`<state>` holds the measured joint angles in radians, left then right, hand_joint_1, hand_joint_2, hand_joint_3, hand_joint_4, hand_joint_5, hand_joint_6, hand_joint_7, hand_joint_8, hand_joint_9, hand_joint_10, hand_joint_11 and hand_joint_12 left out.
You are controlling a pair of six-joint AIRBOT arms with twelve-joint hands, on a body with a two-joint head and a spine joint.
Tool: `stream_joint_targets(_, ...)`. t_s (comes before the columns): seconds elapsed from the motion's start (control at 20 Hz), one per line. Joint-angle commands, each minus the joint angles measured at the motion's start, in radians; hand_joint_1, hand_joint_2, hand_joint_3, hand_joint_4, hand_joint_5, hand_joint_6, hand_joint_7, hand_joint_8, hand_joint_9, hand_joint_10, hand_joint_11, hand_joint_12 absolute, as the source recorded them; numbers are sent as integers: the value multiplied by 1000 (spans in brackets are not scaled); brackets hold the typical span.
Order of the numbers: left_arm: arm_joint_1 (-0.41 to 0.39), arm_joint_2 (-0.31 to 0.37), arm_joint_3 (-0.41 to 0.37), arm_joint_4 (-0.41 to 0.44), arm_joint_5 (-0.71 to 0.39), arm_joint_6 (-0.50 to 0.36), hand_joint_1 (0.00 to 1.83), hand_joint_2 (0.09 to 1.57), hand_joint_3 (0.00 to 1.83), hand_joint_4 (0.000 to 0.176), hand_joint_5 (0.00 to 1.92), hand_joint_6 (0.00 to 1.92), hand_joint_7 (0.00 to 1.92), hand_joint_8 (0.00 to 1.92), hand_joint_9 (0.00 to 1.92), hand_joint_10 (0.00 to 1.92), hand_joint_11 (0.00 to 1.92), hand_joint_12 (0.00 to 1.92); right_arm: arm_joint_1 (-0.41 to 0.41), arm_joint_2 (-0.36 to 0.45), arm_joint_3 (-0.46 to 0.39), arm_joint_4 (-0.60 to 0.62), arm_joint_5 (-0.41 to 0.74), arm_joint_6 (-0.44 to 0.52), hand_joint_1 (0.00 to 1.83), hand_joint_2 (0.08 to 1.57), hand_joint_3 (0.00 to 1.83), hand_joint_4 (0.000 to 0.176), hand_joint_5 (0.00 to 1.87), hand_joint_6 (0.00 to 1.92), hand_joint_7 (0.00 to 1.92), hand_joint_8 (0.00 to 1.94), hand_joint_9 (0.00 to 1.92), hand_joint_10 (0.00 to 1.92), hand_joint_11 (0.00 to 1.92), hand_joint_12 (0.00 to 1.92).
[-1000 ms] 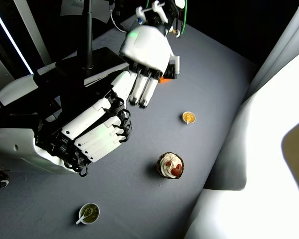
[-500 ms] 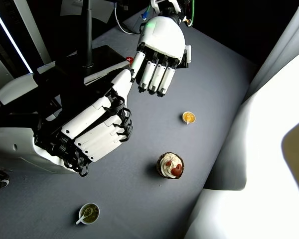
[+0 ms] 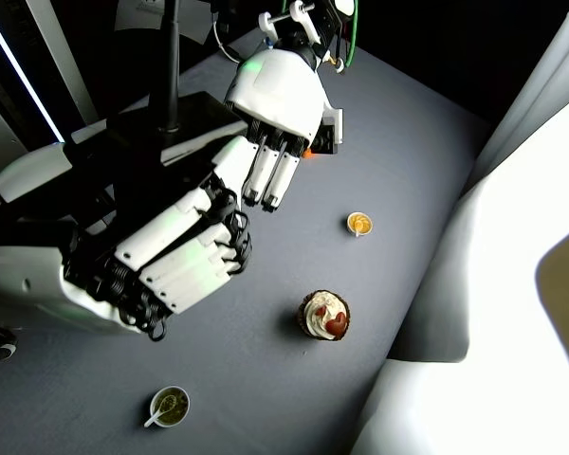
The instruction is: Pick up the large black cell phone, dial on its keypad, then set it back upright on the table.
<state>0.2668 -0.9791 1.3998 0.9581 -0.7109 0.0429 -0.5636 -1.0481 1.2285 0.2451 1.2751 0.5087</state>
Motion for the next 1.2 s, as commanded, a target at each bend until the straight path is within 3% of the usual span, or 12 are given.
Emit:
stream_joint_targets(0.0, -31, -5, -10, -60, -103, -7, 1457, 1230, 59, 89, 160, 1, 626, 1511, 636, 1718, 604, 1921, 17, 12, 1, -5, 135, 22, 1351, 1203, 1, 0, 928, 764, 723, 1428, 715, 1609, 819, 1524)
stream_joint_targets(0.15, -29, 13, -15, -58, -111, -9, 1320, 1215, 95, 94, 177, 0, 678, 1539, 645, 1913, 642, 1921, 17, 12, -1, -4, 135, 22, 1360, 1181, 0, 0, 1034, 586, 766, 1394, 746, 1625, 782, 1654)
stream_joint_targets(0.25, -27, 60, -19, -31, -124, -41, 1427, 1223, 102, 89, 170, 1, 612, 1561, 618, 1776, 599, 1921, 17, 12, -5, 0, 136, 22, 1364, 1171, 0, 0, 1106, 448, 775, 1365, 754, 1631, 787, 1618)
stream_joint_targets(0.35, -26, 104, -15, 4, -144, -88, 1320, 1215, 79, 96, 162, 1, 691, 1518, 643, 1915, 622, 1921, 17, 12, -8, 3, 138, 22, 1363, 1164, 2, 0, 1020, 673, 785, 1317, 777, 1503, 833, 1459)
stream_joint_targets(0.4, -26, 126, -3, 38, -180, -156, 1430, 1207, 104, 90, 161, 1, 644, 1508, 632, 1760, 604, 1921, 17, 12, -8, 15, 150, 22, 1354, 1191, 2, 0, 952, 781, 735, 1393, 732, 1566, 800, 1546)
stream_joint_targets(0.55, -26, 152, 63, 193, -332, -440, 1461, 1195, 100, 88, 170, 5, 647, 1477, 665, 1675, 594, 1921, 17, 1, 0, 61, 207, -4, 1369, 1151, 0, 0, 1119, 456, 824, 1306, 788, 1551, 792, 1558)
stream_joint_targets(0.75, -37, 174, 109, 332, -502, -695, 1313, 1238, 34, 78, 144, 3, 692, 1514, 682, 1919, 634, 1921, -25, -54, 31, 96, 288, -19, 1360, 1172, 2, 0, 965, 777, 783, 1321, 777, 1505, 822, 1417)
stream_joint_targets(0.9, -50, 177, 140, 332, -594, -695, 1318, 1221, 7, 47, 149, 6, 745, 1426, 681, 1889, 674, 1921, -77, -86, 61, 111, 346, -21, 1480, 1144, 3, 0, 1008, 606, 805, 1220, 763, 1394, 838, 1610)
stream_joint_targets(1.0, -49, 178, 169, 334, -615, -720, 1279, 1255, 12, 20, 208, 11, 693, 1465, 594, 1634, 584, 1921, -108, -115, 93, 115, 385, -21, 1394, 1145, 1, 0, 1022, 629, 825, 1248, 822, 1428, 883, 1393)
stream_joint_targets(1.05, -49, 178, 176, 336, -624, -725, 880, 1359, 22, 17, 210, 4, 626, 1132, 574, 1548, 547, 1921, -124, -121, 105, 121, 398, -20, 1375, 1148, 0, 0, 1011, 663, 825, 1260, 834, 1435, 904, 1298)
stream_joint_targets(1.1, -49, 178, 178, 328, -639, -733, 583, 1365, 7, 11, 198, 0, 635, 763, 558, 1342, 465, 1816, -141, -130, 118, 129, 410, -20, 1466, 1117, 0, 0, 1060, 547, 865, 1126, 854, 1297, 890, 1501)
stream_joint_targets(1.15, -50, 178, 179, 333, -665, -736, 496, 1325, 0, 11, 202, 1, 694, 474, 573, 1154, 409, 1714, -157, -143, 134, 140, 427, -19, 1486, 1099, 1, 0, 1076, 521, 897, 1054, 883, 1226, 925, 1499)
